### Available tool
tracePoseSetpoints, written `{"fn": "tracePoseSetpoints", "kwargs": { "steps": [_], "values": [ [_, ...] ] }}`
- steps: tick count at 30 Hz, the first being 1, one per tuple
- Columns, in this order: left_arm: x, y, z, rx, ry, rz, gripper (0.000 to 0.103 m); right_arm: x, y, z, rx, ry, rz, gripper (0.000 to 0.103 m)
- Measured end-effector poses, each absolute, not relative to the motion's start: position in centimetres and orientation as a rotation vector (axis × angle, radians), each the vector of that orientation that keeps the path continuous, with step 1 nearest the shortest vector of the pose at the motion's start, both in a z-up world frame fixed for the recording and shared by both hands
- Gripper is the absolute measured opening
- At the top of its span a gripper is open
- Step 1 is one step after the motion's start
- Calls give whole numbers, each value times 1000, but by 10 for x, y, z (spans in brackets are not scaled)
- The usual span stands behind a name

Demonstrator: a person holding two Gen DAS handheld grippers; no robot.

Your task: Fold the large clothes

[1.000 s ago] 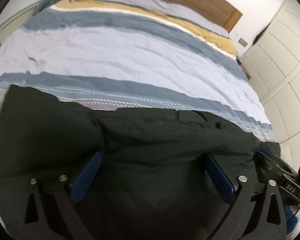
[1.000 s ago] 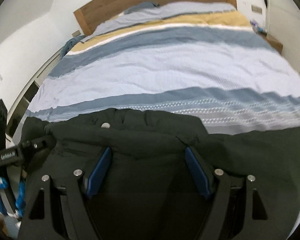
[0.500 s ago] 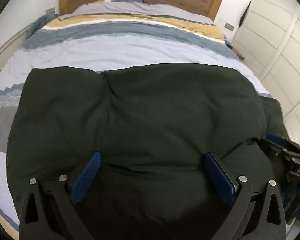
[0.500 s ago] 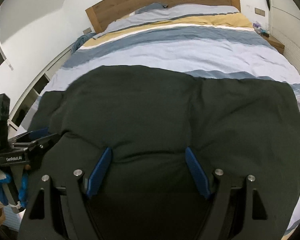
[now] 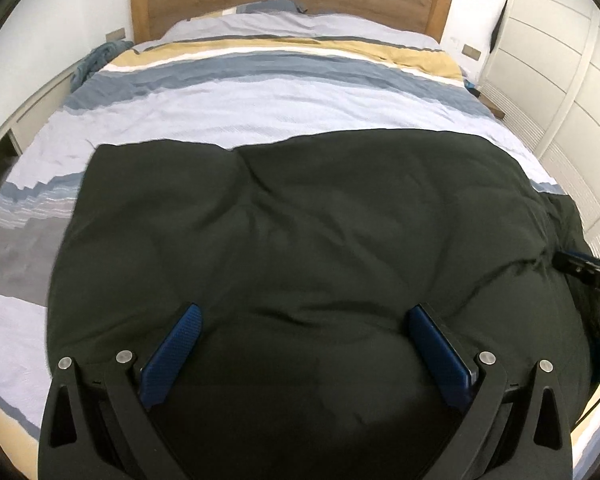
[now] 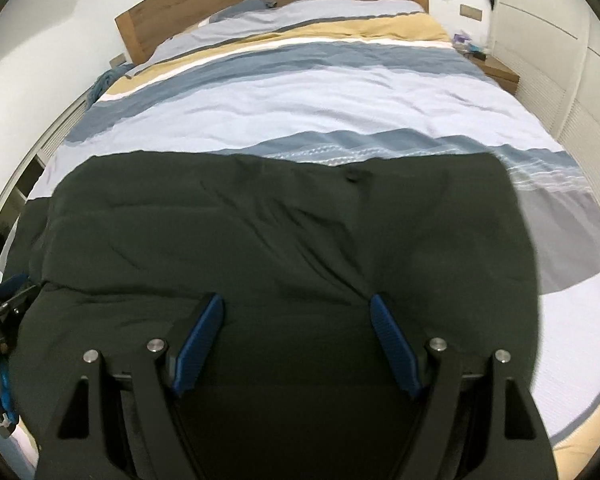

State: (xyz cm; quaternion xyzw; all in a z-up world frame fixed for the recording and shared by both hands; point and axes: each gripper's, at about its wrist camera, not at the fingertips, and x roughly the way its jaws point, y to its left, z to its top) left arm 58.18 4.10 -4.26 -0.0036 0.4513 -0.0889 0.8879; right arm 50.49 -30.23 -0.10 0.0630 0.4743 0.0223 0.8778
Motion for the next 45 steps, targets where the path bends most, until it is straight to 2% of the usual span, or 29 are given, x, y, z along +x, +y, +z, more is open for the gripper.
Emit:
{"fn": "tracePoseSetpoints", "kwargs": {
  "steps": [7,15,21,25,38,45],
  "values": [
    [563,41,-33,16,917,-177,102,462,-269,21,84,968,134,76],
    [551,45,-42,12,939,-157,102,444,-237,6,104,992,174,76],
    [546,48,-48,9,946,-143,102,446,-249,1,108,1002,159,76],
    [545,48,-49,7,948,-144,102,442,-267,-2,122,1017,114,80],
    [541,55,-46,39,982,-143,102,409,-321,-2,103,1072,-4,81],
    [526,98,-29,-34,966,-140,102,385,-358,17,173,1036,-57,81]
  ]
}}
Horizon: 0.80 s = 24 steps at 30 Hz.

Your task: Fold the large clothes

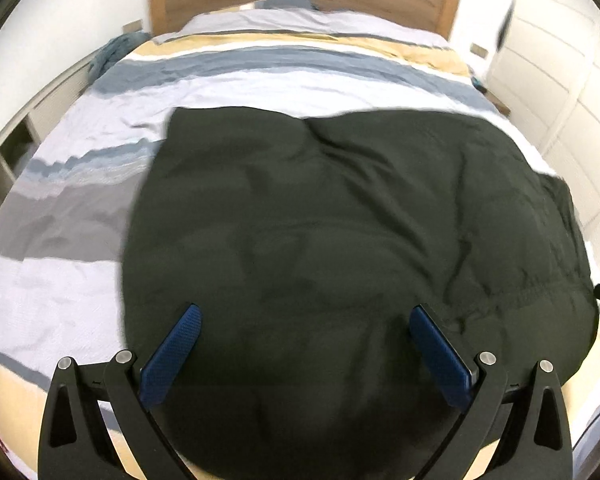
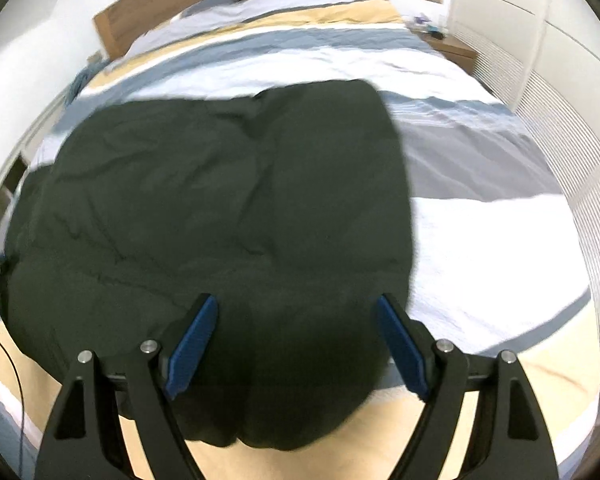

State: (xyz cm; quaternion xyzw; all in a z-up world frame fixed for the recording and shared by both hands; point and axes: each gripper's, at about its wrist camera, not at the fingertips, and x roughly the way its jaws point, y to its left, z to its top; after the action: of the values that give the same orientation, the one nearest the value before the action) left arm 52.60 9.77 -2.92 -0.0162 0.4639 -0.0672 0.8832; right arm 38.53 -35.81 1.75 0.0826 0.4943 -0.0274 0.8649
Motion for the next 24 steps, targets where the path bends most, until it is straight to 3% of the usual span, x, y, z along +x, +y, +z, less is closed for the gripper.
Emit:
{"fn": "tracePoseSetpoints", "kwargs": {
  "steps": [6,13,18,24],
  "values": [
    [529,162,-25,-177,965,-117,102,383,-412,20,439,1001,-16,81],
    [573,225,-78,-502,1097,-237,102,410,-443,-29,692,1063,104,82],
    [607,226,-132,-608,1235,-396,102,438,-447,-68,742,1140,191,93],
    [620,218,-163,-710,1253,-517,102,466,-429,-116,866,1184,366,103]
  ]
}}
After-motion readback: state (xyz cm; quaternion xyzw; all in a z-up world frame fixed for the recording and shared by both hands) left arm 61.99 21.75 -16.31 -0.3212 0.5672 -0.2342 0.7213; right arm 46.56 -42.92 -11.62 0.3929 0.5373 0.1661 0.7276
